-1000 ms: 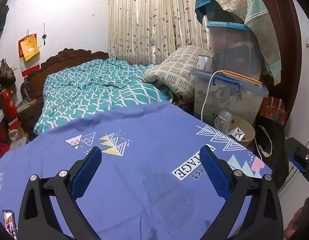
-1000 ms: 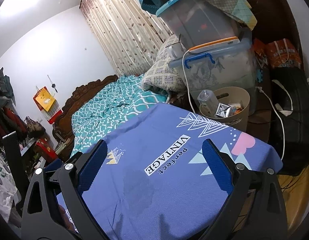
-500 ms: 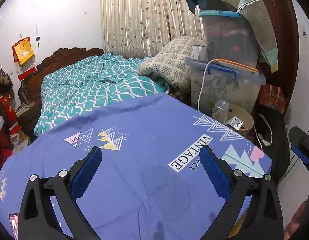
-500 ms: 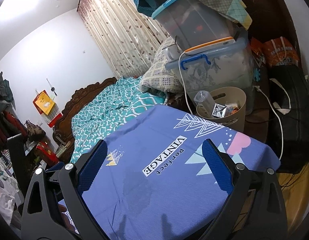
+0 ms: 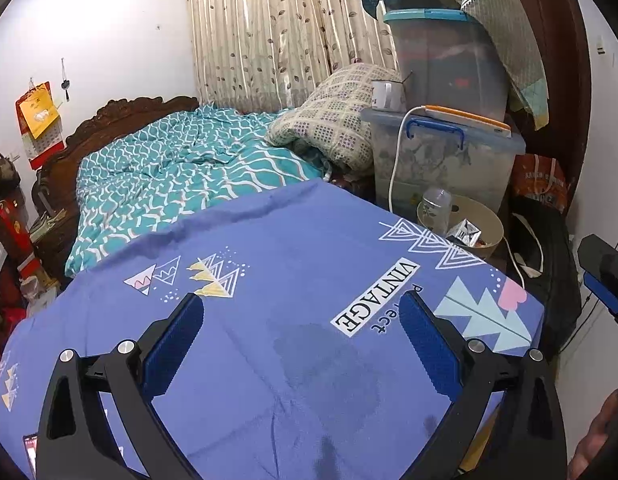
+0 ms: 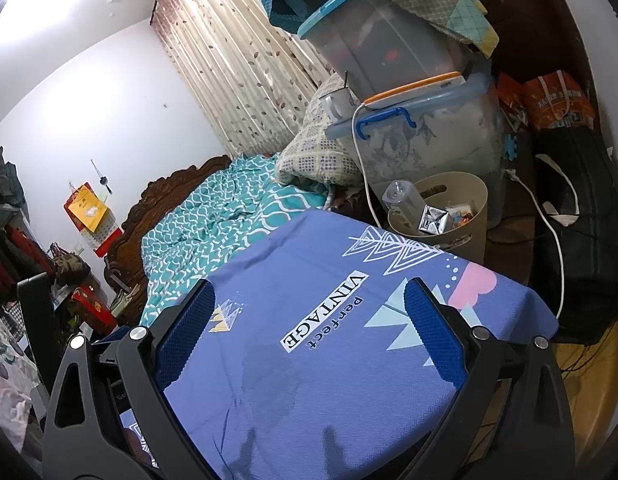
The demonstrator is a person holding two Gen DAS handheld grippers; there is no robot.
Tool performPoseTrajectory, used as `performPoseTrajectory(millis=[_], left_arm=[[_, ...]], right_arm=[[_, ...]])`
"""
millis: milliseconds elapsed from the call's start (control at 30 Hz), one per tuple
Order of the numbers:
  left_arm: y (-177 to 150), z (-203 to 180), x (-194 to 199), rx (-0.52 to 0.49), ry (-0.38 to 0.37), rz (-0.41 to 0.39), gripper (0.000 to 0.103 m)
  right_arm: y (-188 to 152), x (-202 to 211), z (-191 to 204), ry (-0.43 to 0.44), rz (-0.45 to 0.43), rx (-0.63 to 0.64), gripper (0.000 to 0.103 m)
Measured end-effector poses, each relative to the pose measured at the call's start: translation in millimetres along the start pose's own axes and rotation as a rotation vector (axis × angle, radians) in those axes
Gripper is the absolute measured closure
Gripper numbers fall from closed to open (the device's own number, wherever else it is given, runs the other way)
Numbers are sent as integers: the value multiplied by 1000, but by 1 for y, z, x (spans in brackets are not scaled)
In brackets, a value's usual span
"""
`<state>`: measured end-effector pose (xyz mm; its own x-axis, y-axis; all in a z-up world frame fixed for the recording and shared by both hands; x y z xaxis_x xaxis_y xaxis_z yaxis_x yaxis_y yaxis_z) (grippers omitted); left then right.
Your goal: Collect trash
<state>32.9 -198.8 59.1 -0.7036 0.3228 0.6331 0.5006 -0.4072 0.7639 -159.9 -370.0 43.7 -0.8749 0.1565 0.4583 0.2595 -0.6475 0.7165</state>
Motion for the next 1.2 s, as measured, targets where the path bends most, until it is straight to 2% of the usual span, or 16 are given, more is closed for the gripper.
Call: performPoseTrajectory(millis=[267, 533, 1200], left_arm=[[-2, -4, -4, -20, 6, 14, 9], [-4, -5, -13, -9, 3, 64, 9], [-9, -12, -20, -47, 19, 90, 9]], right_arm=[[-3, -2, 0, -4, 8, -5, 8], [-5, -3, 0, -10, 7, -12, 8], [-7, -2, -1, -12, 9, -9, 8]])
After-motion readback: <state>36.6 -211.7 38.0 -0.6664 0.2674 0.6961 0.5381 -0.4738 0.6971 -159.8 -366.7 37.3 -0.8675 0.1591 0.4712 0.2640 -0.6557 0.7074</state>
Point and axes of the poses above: each gripper's, at about its wrist camera, not at the fingertips, and x roughly against the way its jaws point, z to its left, y to its top, the point moved 2 cm from there along -x, roughly the way its jaws point, and after that the axes turned 5 degrees about z, right-handed, at the moved point
